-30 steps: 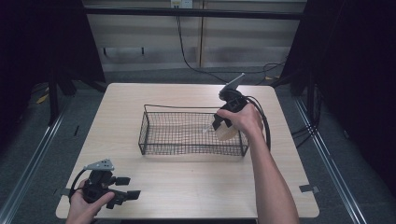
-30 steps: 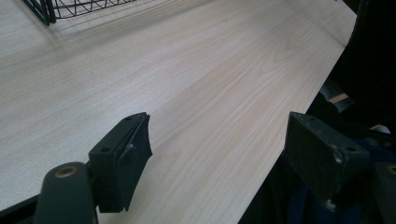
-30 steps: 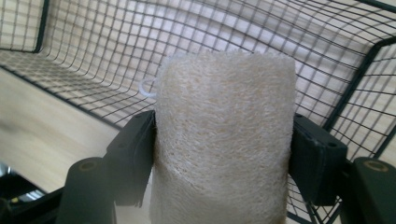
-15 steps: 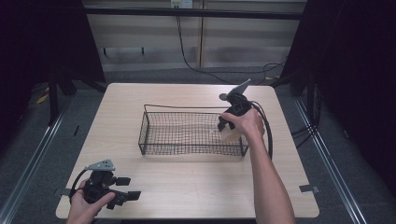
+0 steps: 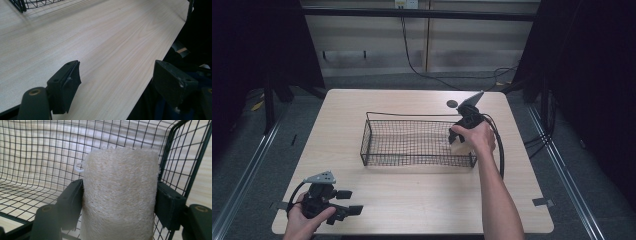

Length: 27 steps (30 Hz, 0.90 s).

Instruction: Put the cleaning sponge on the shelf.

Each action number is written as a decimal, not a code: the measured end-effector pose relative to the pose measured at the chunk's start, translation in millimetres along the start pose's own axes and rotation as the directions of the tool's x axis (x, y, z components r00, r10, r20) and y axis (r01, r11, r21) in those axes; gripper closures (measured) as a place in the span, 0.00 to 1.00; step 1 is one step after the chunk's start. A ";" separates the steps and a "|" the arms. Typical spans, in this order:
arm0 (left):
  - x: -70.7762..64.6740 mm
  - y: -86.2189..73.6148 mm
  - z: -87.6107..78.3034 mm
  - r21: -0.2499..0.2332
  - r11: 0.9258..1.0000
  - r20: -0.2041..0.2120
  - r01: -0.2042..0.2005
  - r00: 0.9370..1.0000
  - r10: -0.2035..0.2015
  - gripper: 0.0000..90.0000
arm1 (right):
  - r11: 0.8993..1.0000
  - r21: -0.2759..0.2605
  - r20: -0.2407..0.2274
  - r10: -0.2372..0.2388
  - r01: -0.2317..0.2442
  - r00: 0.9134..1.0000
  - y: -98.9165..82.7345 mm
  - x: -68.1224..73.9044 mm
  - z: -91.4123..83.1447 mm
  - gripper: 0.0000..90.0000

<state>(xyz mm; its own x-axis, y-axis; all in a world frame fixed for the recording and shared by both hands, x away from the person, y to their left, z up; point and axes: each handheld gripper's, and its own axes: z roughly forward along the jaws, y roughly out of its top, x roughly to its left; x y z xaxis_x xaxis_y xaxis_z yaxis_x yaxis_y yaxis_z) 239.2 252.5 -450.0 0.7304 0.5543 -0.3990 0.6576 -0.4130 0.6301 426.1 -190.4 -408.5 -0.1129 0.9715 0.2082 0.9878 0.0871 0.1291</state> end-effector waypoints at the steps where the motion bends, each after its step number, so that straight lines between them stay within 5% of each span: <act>1: 0.0 0.1 -0.2 0.000 1.000 0.004 0.002 1.000 -0.002 0.25 | 1.000 0.007 0.005 0.003 -0.003 1.000 -0.3 -0.4 1.2 0.34; 27: -0.7 0.5 -1.3 -0.001 1.000 0.005 -0.001 1.000 0.001 0.25 | 0.995 0.034 0.044 0.098 -0.099 0.994 -7.5 -3.2 17.5 0.34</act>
<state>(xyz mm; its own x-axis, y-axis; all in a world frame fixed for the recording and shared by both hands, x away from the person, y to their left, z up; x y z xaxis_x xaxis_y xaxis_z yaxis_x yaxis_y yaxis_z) 238.7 252.8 -448.5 0.7318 0.5504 -0.4020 0.6569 -0.4123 0.6312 420.9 -190.3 -427.0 -0.0112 0.9841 0.1774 0.9972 -0.0022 0.0749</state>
